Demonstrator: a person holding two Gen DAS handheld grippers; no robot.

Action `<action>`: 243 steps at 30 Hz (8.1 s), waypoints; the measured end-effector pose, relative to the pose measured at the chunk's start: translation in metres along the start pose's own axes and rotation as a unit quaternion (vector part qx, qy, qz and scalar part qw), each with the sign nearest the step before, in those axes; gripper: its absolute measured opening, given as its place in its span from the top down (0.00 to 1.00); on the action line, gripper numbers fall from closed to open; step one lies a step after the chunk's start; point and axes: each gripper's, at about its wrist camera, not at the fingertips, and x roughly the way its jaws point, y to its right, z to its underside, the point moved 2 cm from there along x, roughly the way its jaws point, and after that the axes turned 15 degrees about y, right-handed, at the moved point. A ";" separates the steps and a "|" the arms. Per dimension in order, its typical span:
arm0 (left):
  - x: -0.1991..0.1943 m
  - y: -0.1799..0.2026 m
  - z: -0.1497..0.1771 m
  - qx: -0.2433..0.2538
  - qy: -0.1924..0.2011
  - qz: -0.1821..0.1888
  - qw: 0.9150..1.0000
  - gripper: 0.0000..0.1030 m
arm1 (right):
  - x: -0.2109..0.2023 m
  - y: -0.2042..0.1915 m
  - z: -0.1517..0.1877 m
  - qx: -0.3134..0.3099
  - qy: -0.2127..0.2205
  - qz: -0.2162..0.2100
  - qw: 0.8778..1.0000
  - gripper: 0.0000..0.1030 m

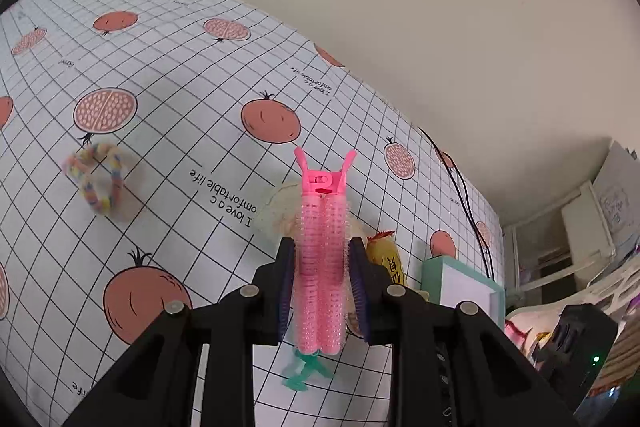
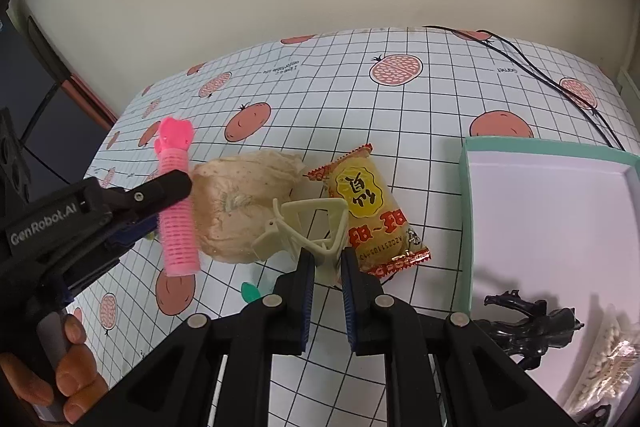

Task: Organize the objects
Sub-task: 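Lift and carry the curler and hair clip over the white tray, then lower both items into the tray and open both grippers, then withdraw both grippers from the tray toward the snack packet and bracelet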

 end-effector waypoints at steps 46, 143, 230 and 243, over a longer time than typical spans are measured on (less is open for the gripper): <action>0.019 -0.037 0.016 0.042 -0.039 -0.152 0.987 0.78 | 0.004 0.010 0.008 -0.003 -0.018 0.016 1.000 0.86; 0.088 0.191 0.127 0.202 -0.071 0.049 0.976 0.78 | -0.068 0.187 0.007 0.107 0.059 0.166 0.979 0.85; 0.010 0.114 0.092 0.240 -0.018 -0.037 0.970 0.07 | -0.102 0.153 0.029 0.081 0.079 0.223 0.968 0.00; -0.005 0.095 0.052 0.188 0.007 -0.044 0.981 0.07 | -0.101 0.123 0.014 0.047 0.098 0.214 0.971 0.00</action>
